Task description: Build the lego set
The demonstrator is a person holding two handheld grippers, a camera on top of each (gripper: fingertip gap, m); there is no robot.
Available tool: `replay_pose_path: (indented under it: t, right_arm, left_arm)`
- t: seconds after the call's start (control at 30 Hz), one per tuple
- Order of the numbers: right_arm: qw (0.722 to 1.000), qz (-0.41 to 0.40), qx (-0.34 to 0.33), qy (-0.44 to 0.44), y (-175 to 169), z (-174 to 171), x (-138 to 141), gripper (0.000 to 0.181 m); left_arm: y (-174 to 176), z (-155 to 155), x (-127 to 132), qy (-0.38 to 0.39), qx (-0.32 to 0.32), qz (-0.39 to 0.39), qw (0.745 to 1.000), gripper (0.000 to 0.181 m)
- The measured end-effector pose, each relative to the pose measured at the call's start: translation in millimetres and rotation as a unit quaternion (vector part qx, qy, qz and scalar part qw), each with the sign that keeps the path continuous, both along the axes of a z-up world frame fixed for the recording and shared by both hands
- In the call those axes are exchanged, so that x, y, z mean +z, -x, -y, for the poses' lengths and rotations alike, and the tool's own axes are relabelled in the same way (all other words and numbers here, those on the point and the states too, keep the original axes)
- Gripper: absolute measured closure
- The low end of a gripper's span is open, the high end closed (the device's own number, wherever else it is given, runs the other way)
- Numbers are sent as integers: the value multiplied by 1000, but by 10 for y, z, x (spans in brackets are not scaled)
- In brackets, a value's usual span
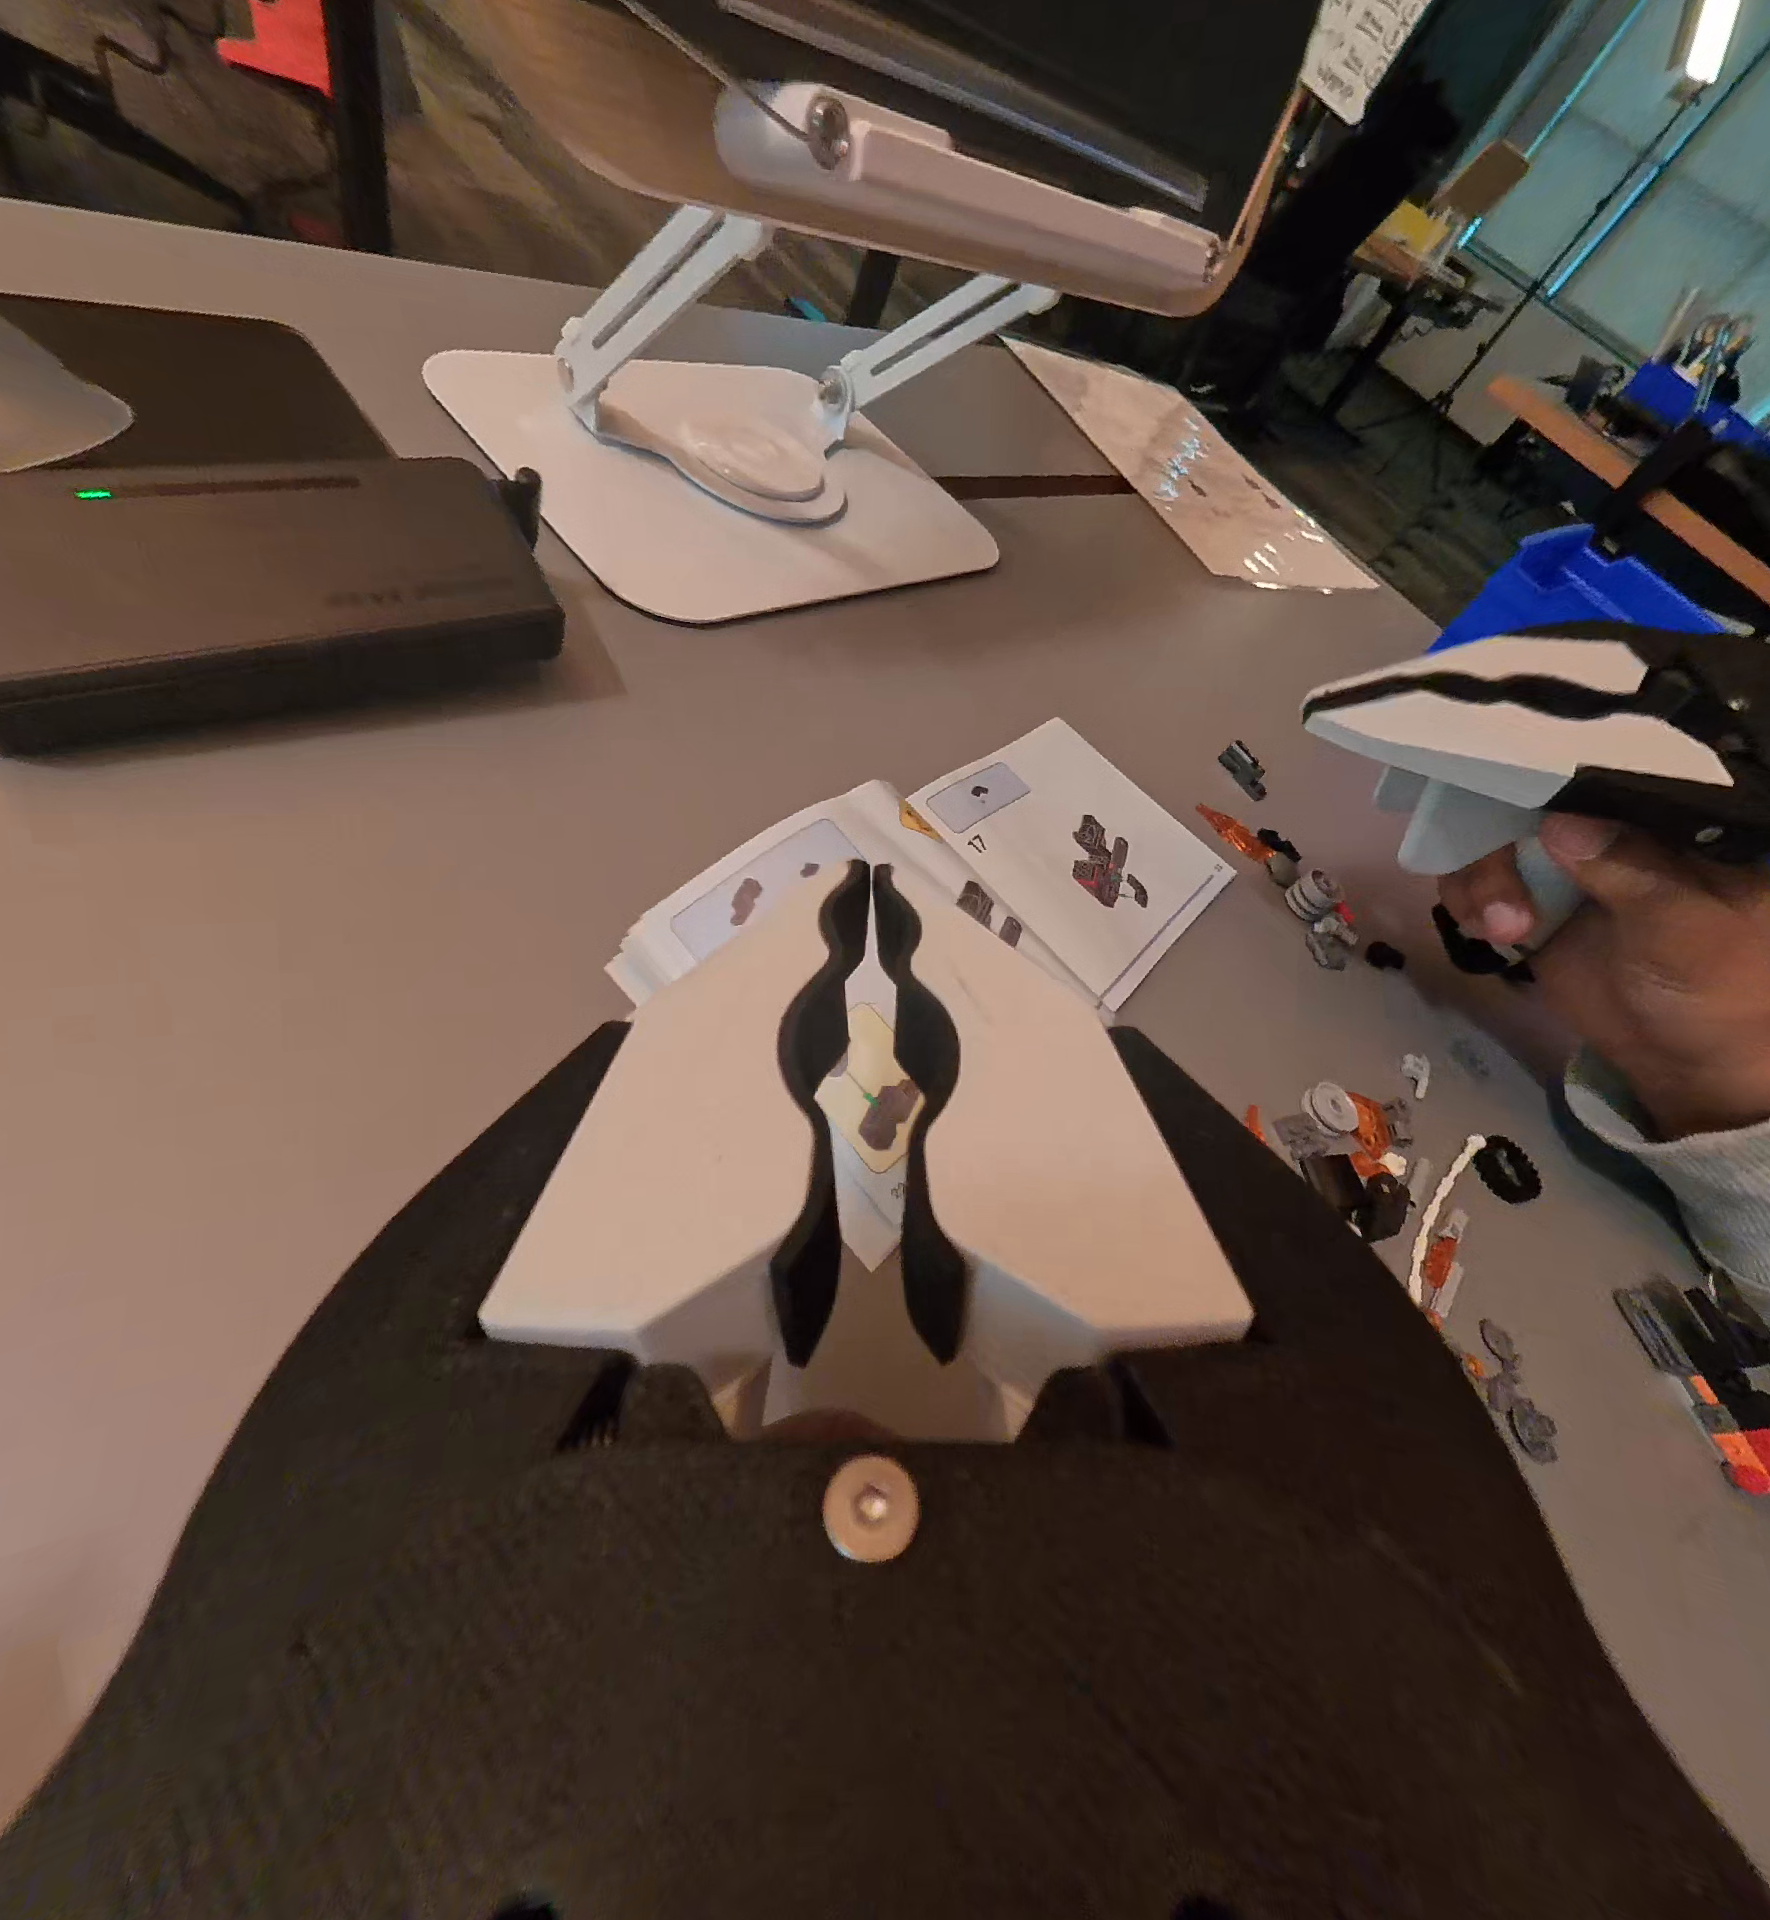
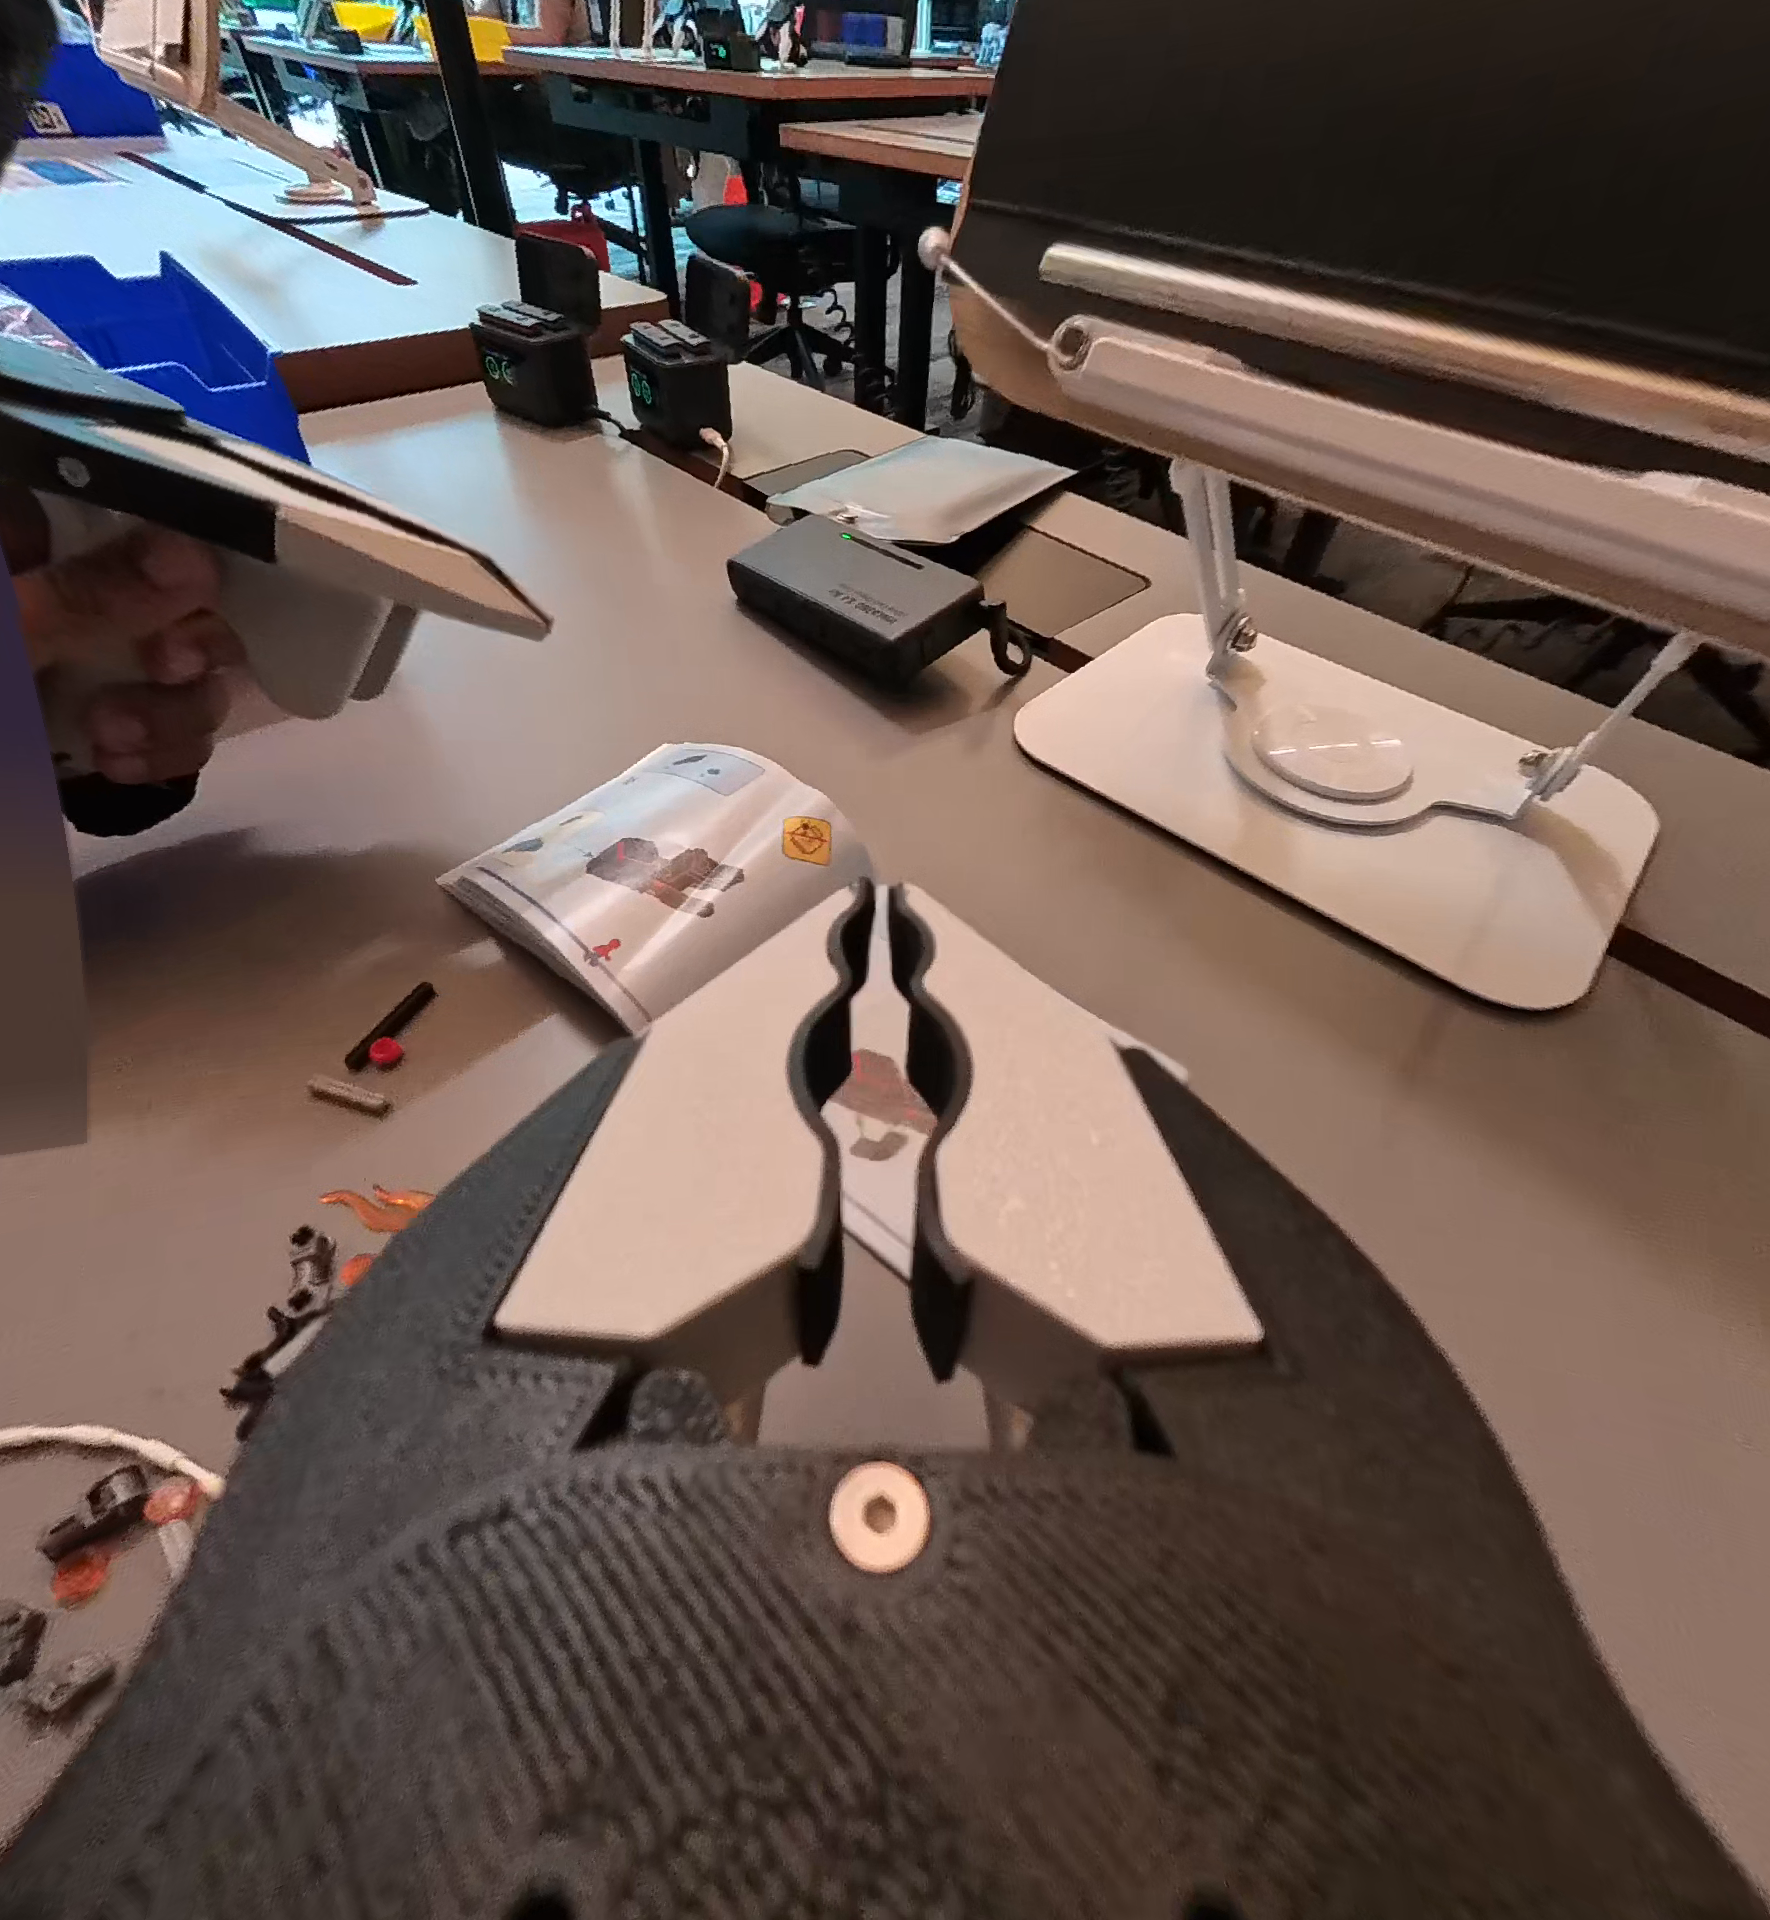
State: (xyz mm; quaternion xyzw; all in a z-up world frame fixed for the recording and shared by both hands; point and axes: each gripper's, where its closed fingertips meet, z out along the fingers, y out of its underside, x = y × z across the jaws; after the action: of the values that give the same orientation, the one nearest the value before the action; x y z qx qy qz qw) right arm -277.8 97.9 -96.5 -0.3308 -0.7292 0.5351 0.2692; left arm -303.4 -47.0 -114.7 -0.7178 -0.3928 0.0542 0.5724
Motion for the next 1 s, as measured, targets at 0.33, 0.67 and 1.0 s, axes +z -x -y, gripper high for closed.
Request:
replay_pose_path:
  t: [0.33, 0.67, 1.0]
  right_arm:
    - [997, -66, -46, -7, -49, -329, 504, 169]
    - [984, -135, -45, 107, -461, -714, 1178, 168]
    - [996, -67, -16, 63, -693, -625, 677, 167]
  left_arm:
    - [-127, -195, 12, 23, -38, -23, 999, 180]
    - [-210, -262, 95, -10, -69, -35, 997, 166]
    - [-190, -259, -1, -7, -75, -36, 997, 162]
